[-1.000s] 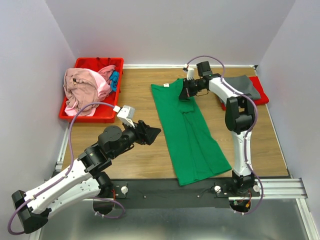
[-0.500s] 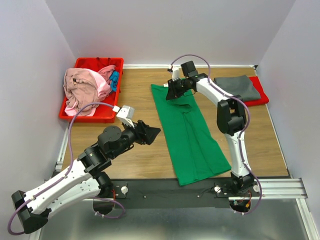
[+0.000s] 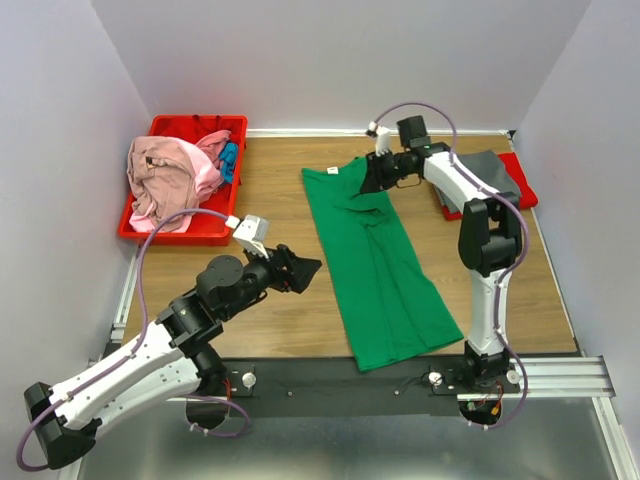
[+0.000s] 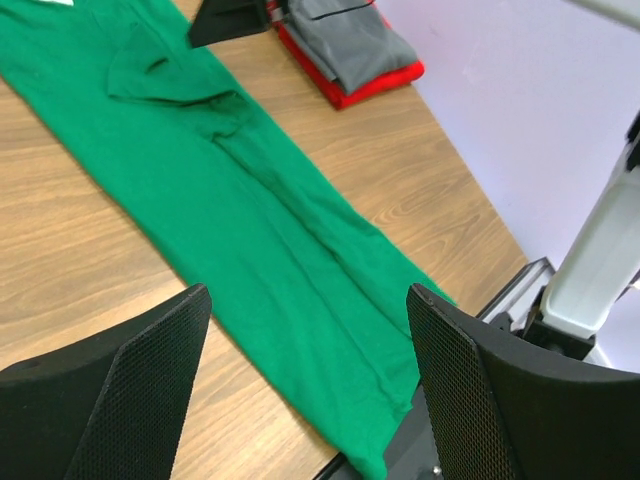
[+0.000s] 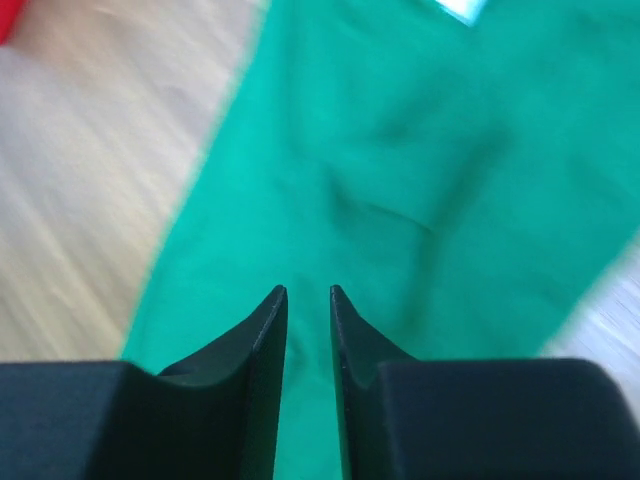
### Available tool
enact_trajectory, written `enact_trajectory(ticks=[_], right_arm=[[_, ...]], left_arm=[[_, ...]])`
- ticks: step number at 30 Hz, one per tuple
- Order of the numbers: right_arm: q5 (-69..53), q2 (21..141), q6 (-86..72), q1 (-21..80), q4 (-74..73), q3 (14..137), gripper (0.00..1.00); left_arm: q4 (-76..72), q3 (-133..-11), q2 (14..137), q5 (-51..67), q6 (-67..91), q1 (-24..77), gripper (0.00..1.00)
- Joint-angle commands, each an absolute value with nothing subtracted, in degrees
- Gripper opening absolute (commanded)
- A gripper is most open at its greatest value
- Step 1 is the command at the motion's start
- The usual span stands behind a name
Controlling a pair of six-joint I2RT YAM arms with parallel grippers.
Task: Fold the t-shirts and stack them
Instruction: Fold the tshirt
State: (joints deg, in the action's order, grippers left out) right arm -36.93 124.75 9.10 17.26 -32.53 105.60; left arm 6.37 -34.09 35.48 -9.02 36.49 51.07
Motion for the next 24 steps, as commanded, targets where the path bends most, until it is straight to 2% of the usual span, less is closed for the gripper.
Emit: enact_trajectory(ticks=[1,2,5,15,19,22,23,24], right_arm=[[-38.05,127.53,9.84,13.45,-34.01,102.49,0.28],[-38.23,127.79,10.45,12.93,-34.19,101.87,0.23],[-37.71,128.23,11.69,12.83,-34.28,98.88,0.17],[-32.18,127.88,10.99,11.69,-34.37,98.52,0.17],[-27.87,124.2,11.6,10.9,-34.37,99.58,0.22],[-26.37,118.14,13.62,10.81,-34.37,98.09,0.28],[-26.45,116.38,15.45,10.72,-34.54,97.39,0.35],[-26.89,111.84,16.6,10.64,-34.63,94.95,0.4]], left_arm=[[4.04,-32.87,36.56,-7.92,36.03,50.89,0.87],[3.69,-32.78,36.74,-7.56,36.21,50.89,0.87],[3.25,-32.43,36.74,-6.68,36.65,50.89,0.87],[3.25,-31.38,34.45,-6.68,36.48,50.89,0.88],[3.43,-31.38,35.42,-5.98,34.73,50.89,0.98],[0.98,-31.29,38.57,-0.3,32.0,50.8,0.98],[-1.21,-31.46,40.06,3.48,31.21,50.8,0.97],[-1.93,-32.16,41.73,6.21,29.64,50.8,0.92]])
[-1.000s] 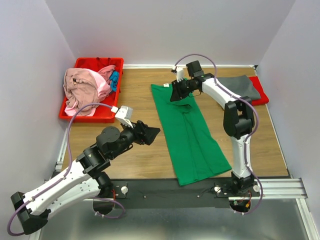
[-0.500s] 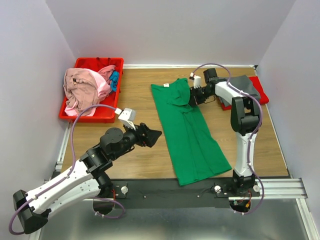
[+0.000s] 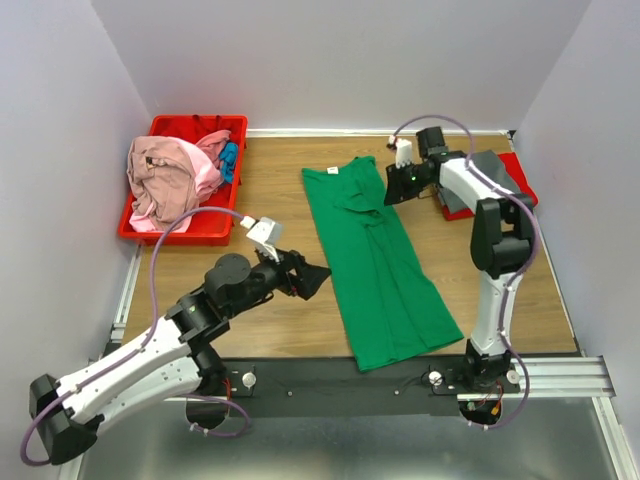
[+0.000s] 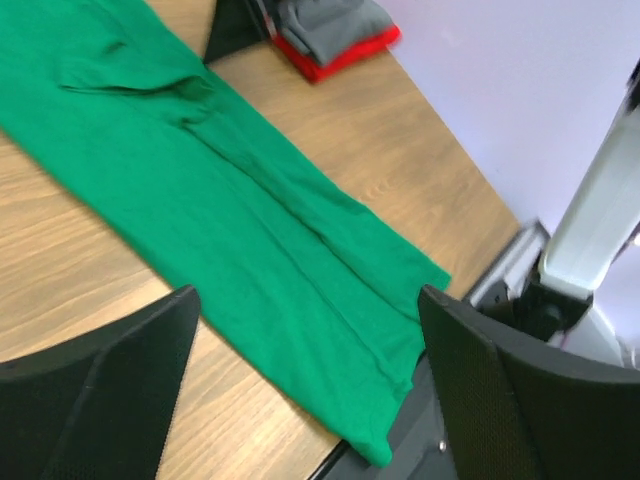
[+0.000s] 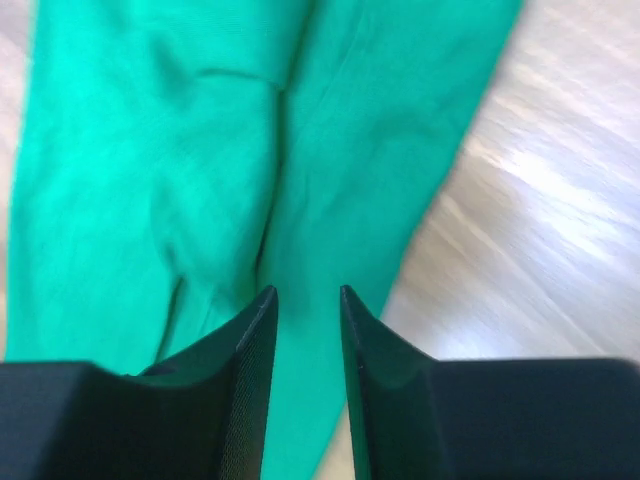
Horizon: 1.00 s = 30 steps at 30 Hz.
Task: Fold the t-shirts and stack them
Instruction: Fold the tshirt
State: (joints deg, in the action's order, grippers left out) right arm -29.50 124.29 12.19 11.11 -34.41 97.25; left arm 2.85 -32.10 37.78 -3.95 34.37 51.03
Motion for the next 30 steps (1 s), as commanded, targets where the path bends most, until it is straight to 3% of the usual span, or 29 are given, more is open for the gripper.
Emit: enact_trajectory(ticks=[1,2,5,9,10,14,23,28,30], right_arm=[[-27.76,109.62,18.09,10.46,-34.8,93.44,0.46],[-30.64,106.82,22.11,10.46,-35.76,91.77,0.64],[-39.07,95.86,33.08,10.28,-38.66,82.03,0.99],[-45.17,82.03,46.2,10.2,-40.25,65.86,1.0],[-44.13,77.91,50.58,10.2,-40.43,59.13,1.0],[-39.04,72.17,52.3,10.11,-41.13,51.69,1.0],[-38.41,65.3,48.34,9.58,-42.36,45.53,0.99],[-38.15,64.6,47.73,9.41,-42.36,45.35,0.99],[-37.88,64.69,47.64,9.4,-42.36,45.26,0.99]], left_arm=[[-2.37,-32.69,46.1,11.63,28.84,50.89,0.88],[-2.63,-33.22,48.23,13.95,27.87,51.85,0.83],[-1.76,-34.89,54.39,11.45,24.27,61.73,0.79],[-0.53,-36.73,61.51,4.33,20.84,76.66,0.79],[-0.27,-37.26,64.48,0.65,19.96,79.25,0.8],[1.65,-39.81,73.55,-8.32,19.6,89.37,0.77],[11.49,-51.76,90.87,-26.09,21.27,93.25,0.72],[17.13,-56.77,99.82,-26.46,21.0,93.34,0.56],[17.49,-56.95,100.89,-26.63,21.62,93.6,0.55]])
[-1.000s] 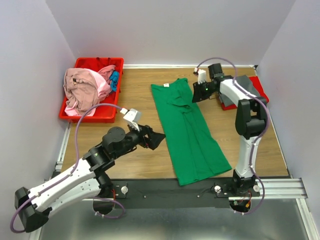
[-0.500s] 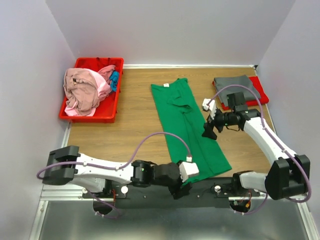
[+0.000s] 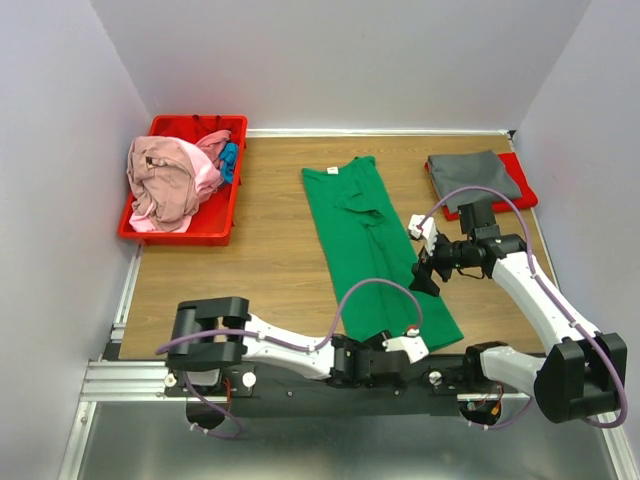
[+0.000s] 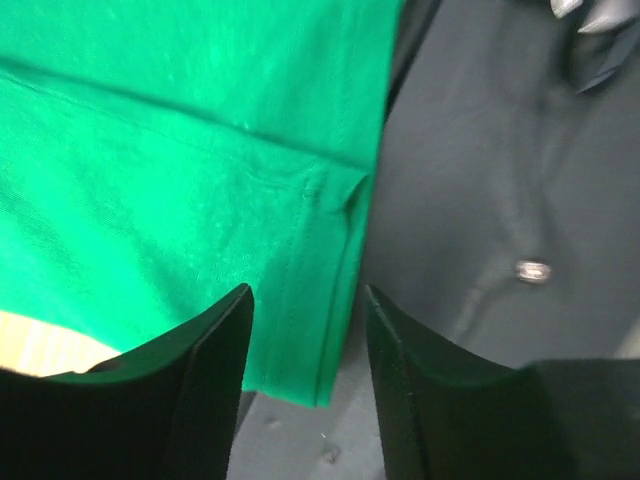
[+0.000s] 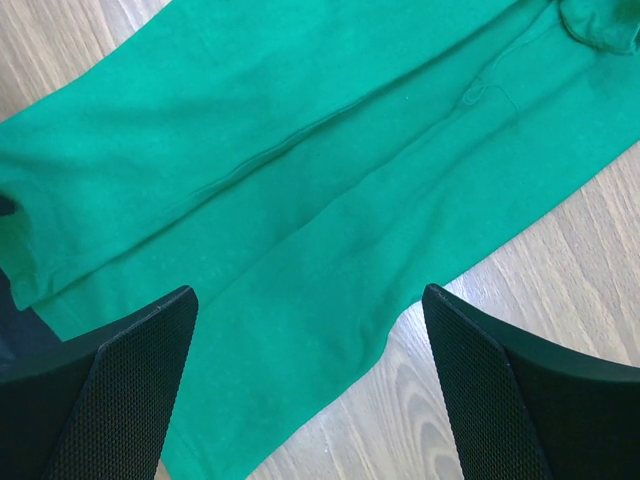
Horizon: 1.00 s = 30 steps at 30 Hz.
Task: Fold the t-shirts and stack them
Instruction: Fold the tshirt
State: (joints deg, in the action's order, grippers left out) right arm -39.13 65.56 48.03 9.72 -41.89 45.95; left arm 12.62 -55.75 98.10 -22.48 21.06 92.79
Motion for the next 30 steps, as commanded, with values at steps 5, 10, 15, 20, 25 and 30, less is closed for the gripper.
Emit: enact_trajectory(ticks=[5,10,15,20,25,30], right_arm=[[-37.79,64.69,47.37,9.32,-42.45,45.17,0.99],[-37.18,64.25,46.93,9.32,-42.98,45.7,0.99],[-34.37,63.72,51.32,9.32,-49.47,46.84,0.97],[-30.85,62.58,59.73,9.32,-58.68,46.67,0.91],[-31.03,59.86,75.02,9.23,-68.36,44.39,0.87],[-29.88,58.45,88.58,9.32,-73.56,40.7,0.83]], left_arm=[[19.86,-57.22,103.27,-27.33,22.85,93.6,0.44],[19.86,-56.78,105.99,-25.05,22.76,93.6,0.24],[19.34,-54.85,104.86,-24.79,23.91,93.6,0.01],[16.27,-52.74,99.68,-23.91,24.44,93.17,0.0],[12.31,-51.33,95.28,-20.83,23.47,91.76,0.0],[11.34,-50.63,92.03,-18.99,23.2,89.91,0.0]])
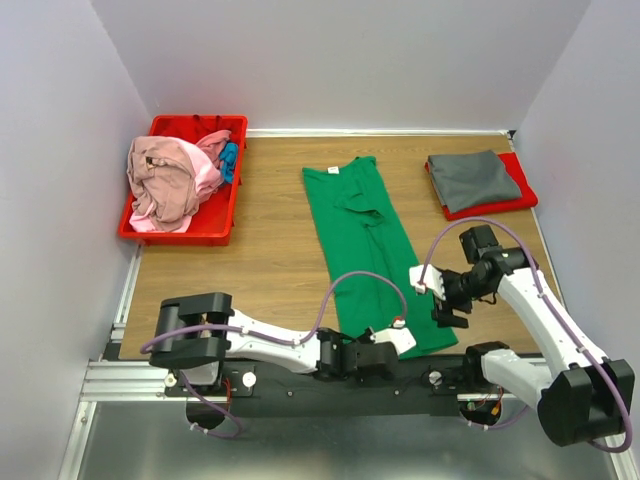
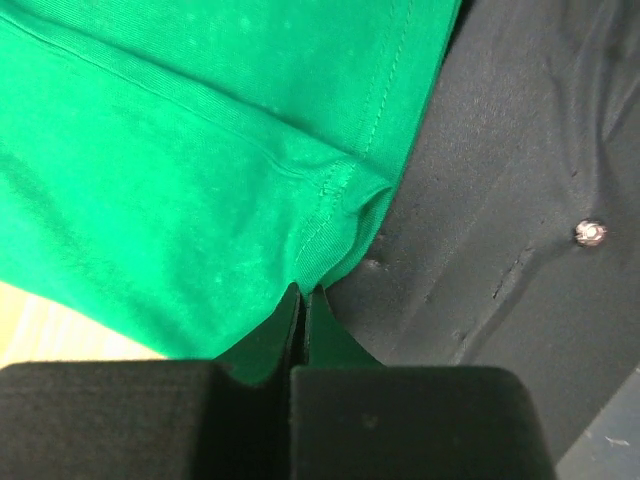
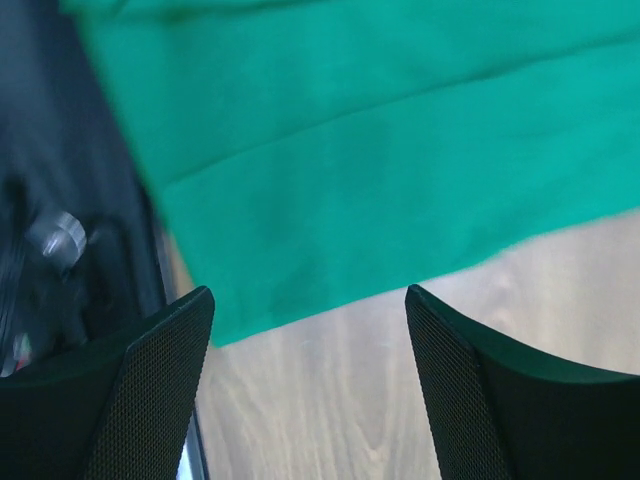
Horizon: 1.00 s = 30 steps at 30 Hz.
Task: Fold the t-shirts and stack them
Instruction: Fold the tshirt
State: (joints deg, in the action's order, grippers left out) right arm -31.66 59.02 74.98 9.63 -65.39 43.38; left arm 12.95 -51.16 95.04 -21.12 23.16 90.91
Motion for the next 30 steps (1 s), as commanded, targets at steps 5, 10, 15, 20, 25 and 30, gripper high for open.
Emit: enact_trajectory(ticks=[5,10,15,20,25,30], right_arm=[[-30.41,61.16,94.2,9.84,-75.06,40.08,0.81],[-30.67,63.28,95.1,12.47,-75.67,40.6,0.78],[-27.87,66.09,93.87,14.15,-73.22,42.62,0.76],[-22.33,67.76,96.67,14.15,-70.93,41.32,0.75],[-17.85,68.55,95.72,14.33,-65.67,39.38,0.73],[-21.51,75.31,90.97,14.24,-62.23,41.39,0.64]], left_arm=[[9.94,-49.75,88.16,-16.44,23.2,88.07,0.0],[8.53,-49.66,86.57,-13.81,22.59,85.7,0.0],[7.3,-49.4,86.57,-11.52,22.15,84.03,0.0],[4.66,-47.38,85.78,-8.09,22.68,82.18,0.0],[2.99,-46.41,85.61,-6.77,23.29,81.56,0.0],[2.29,-46.06,85.96,-6.15,23.73,81.56,0.0]])
